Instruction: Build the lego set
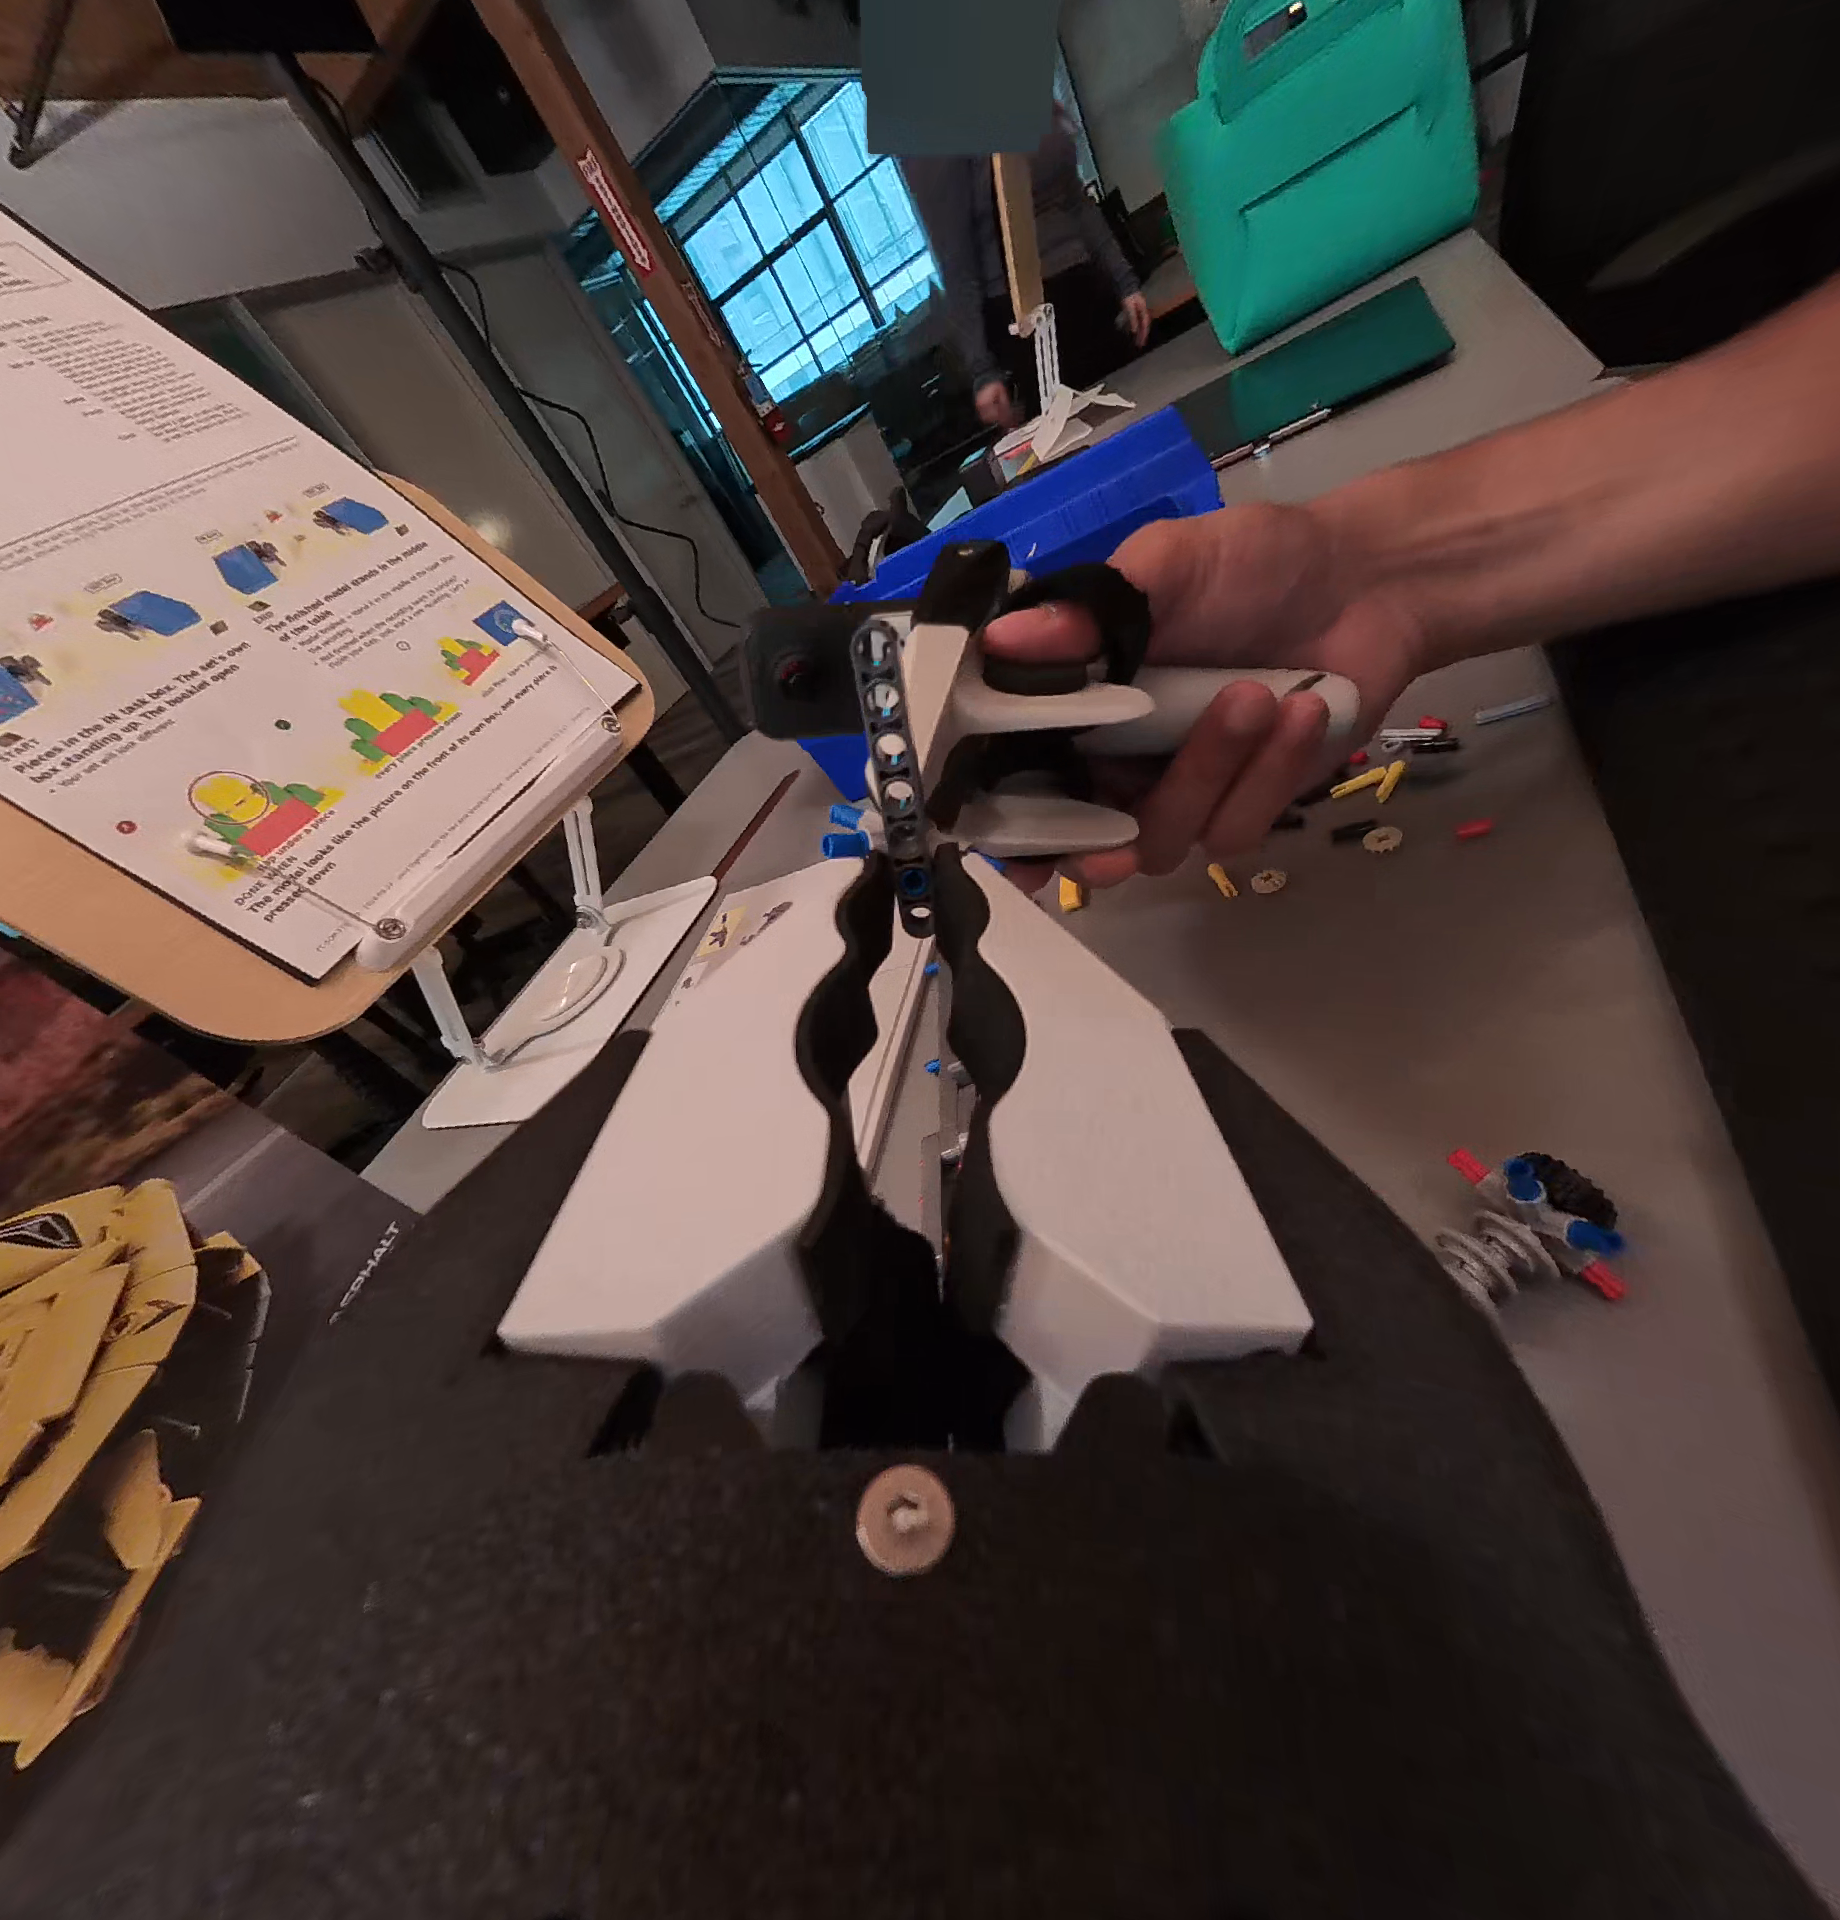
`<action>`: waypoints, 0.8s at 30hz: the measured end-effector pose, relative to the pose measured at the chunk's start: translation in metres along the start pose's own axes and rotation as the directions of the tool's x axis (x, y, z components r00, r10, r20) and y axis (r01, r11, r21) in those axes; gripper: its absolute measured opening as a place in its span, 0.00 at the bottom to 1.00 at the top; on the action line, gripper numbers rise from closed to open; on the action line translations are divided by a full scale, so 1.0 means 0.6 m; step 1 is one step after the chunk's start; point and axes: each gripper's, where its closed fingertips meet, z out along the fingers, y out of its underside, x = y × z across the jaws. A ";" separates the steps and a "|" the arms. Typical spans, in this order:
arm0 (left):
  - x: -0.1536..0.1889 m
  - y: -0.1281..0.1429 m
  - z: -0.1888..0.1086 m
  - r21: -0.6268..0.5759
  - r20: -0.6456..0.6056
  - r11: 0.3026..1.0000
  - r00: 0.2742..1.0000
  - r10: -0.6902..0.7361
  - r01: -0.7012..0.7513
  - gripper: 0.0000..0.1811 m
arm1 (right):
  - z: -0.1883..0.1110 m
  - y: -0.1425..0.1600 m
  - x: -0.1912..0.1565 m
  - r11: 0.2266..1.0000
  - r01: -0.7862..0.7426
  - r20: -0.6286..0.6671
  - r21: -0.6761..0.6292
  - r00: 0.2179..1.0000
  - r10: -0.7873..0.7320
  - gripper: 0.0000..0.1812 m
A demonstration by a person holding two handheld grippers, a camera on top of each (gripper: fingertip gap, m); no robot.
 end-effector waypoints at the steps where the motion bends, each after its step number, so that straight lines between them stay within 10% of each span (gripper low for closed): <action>1: -0.001 0.003 0.001 -0.004 0.006 1.000 1.000 0.005 -0.005 0.03 | -0.001 -0.002 0.003 1.000 -0.026 0.006 0.008 1.000 0.026 0.04; 14: -0.001 0.022 0.005 -0.055 0.006 0.998 1.000 -0.001 0.002 0.04 | -0.016 -0.011 0.024 0.988 0.153 -0.095 0.015 0.984 -0.151 0.07; 24: 0.023 0.030 0.005 -0.108 -0.021 0.965 0.971 0.237 -0.237 0.04 | -0.017 0.013 0.037 0.990 -0.137 0.011 -0.043 0.990 0.138 0.03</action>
